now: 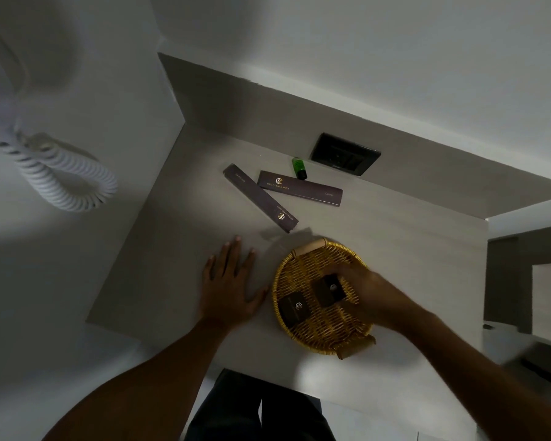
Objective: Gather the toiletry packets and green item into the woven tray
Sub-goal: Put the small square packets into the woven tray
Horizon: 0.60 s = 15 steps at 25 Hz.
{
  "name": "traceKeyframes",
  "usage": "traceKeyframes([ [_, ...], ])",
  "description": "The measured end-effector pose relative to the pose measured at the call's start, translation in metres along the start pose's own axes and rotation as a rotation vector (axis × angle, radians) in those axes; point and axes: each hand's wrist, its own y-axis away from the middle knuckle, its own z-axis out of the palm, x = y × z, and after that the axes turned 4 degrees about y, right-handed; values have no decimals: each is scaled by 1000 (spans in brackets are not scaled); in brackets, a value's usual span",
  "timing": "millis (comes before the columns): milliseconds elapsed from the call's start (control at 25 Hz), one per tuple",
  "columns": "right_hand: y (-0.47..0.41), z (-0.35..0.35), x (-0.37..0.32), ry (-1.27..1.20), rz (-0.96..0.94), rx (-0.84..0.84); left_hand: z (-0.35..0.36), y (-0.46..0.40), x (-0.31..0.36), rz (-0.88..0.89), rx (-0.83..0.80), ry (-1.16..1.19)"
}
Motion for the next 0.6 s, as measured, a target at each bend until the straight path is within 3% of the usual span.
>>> traceKeyframes([
  [80, 1, 24, -9, -18, 12, -56, 1, 0, 0, -2, 4, 6],
  [400, -1, 32, -13, 30, -17, 29, -2, 0, 2, 11, 11, -7],
  [480, 0, 17, -15, 10, -2, 122, -3, 0, 2, 6, 11, 2],
  [600, -15, -16, -6, -64, 40, 394, -4, 1, 3, 6, 8, 28],
])
